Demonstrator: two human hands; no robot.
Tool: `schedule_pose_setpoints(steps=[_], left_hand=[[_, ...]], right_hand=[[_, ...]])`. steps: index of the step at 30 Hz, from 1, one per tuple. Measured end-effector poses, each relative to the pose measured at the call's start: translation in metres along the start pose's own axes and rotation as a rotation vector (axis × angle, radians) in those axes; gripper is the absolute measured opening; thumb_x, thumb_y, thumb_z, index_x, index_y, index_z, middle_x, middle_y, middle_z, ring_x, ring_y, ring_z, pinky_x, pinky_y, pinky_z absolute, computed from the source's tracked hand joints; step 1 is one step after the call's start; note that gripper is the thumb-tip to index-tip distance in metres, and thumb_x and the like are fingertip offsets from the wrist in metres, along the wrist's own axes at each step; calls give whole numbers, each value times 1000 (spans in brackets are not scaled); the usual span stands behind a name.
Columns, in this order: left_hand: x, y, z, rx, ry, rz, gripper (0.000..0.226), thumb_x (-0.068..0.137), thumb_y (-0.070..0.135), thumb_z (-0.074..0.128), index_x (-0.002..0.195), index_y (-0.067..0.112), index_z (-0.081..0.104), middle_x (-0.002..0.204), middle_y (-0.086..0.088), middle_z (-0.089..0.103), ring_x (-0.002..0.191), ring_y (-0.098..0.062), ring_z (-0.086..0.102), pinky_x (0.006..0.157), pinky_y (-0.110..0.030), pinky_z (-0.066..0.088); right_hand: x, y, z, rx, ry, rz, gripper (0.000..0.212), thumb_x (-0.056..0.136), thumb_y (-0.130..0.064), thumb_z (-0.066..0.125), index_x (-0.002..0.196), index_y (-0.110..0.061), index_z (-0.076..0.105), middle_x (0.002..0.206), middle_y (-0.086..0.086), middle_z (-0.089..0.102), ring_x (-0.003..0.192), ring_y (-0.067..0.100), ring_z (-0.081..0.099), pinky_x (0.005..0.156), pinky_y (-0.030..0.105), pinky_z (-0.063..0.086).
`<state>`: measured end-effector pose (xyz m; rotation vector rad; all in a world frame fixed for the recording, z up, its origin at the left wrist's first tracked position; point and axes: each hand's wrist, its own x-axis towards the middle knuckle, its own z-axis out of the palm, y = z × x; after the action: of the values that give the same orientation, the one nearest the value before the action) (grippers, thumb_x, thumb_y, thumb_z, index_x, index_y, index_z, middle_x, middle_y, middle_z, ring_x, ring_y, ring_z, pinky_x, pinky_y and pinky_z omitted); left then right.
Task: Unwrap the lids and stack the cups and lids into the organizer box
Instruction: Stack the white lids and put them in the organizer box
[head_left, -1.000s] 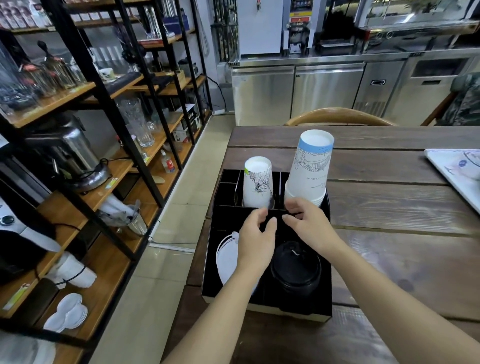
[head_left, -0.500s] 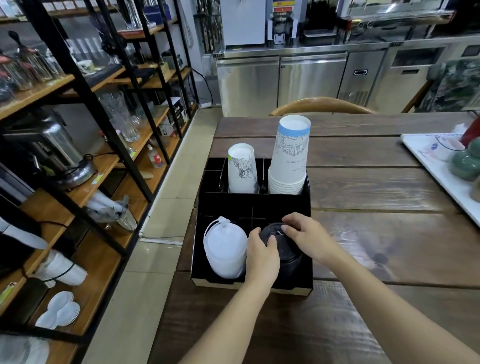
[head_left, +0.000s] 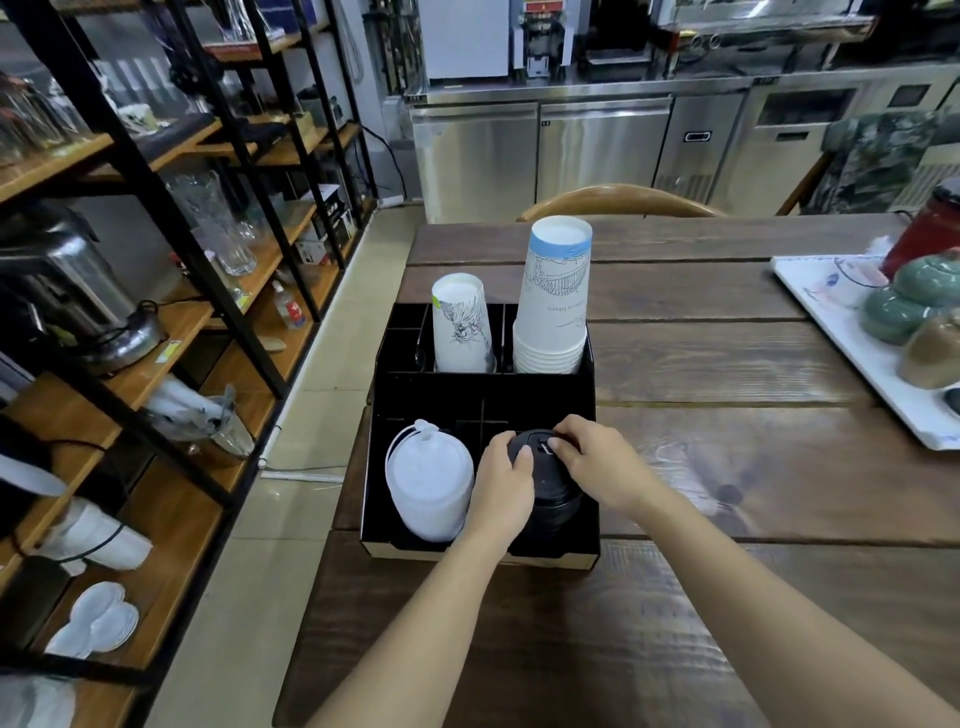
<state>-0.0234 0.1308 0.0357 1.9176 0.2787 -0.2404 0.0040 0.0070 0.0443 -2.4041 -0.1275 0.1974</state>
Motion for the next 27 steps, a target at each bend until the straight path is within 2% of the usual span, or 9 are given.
schedule_pose_setpoints(steps=[5,8,11,13,15,18,20,23,27], left_hand=[[-9,5,-18,16,187,125,39,98,25,42,136,15,45,139,0,49,128,-15,45,105,-28,38],[-15,3,-33,11,317,230,31,98,18,44,127,15,54,125,4,56,109,-7,52,91,-17,40],[-18,0,-41,19,397,352,26,97,13,45,116,12,62,109,10,58,91,6,52,78,-4,38],[-19,-2,-45,58,518,462,27,93,17,43,107,9,65,102,11,59,91,3,52,81,-6,38],[-17,-5,-51,104,644,490,29,88,17,42,103,8,65,103,9,60,100,-6,51,89,-15,37],[-9,-16,-66,98,737,220,28,88,7,50,114,9,58,121,-6,57,117,-23,47,100,-37,39],[-5,-27,-76,60,741,26,34,88,4,52,122,7,52,128,-10,52,123,-28,44,103,-44,39],[-3,-39,-82,-36,645,-110,35,88,5,50,123,10,48,126,-9,53,118,-29,50,99,-48,45],[-1,-44,-79,45,537,-170,32,90,13,52,121,11,49,123,-10,52,116,-31,51,96,-50,46]], right_hand=[[-1,-14,-2,-1,82,-68,41,90,-32,54,123,-8,53,122,10,59,116,24,54,95,34,43],[2,-33,-4,5,192,-160,43,88,-33,57,122,-7,54,121,8,60,116,21,53,98,33,40],[7,-53,0,11,199,-235,38,89,-29,56,121,-8,56,121,7,61,116,22,52,99,32,39],[11,-64,6,-5,166,-287,37,89,-27,57,121,-8,56,120,7,61,116,21,52,98,31,39],[14,-71,13,-35,105,-332,35,88,-24,57,119,-8,57,117,7,62,113,22,54,98,33,41],[20,-79,22,-139,-51,-337,34,88,-25,56,117,-8,56,114,9,63,110,25,56,95,37,43],[23,-81,28,-238,-173,-305,37,90,-30,53,120,-9,53,117,10,64,110,29,57,94,39,43],[27,-79,38,-284,-288,-234,37,91,-35,47,119,-10,51,110,12,67,103,33,60,90,44,47],[31,-78,43,-287,-360,-183,36,92,-37,45,110,-7,53,99,12,66,93,33,61,82,42,49]])
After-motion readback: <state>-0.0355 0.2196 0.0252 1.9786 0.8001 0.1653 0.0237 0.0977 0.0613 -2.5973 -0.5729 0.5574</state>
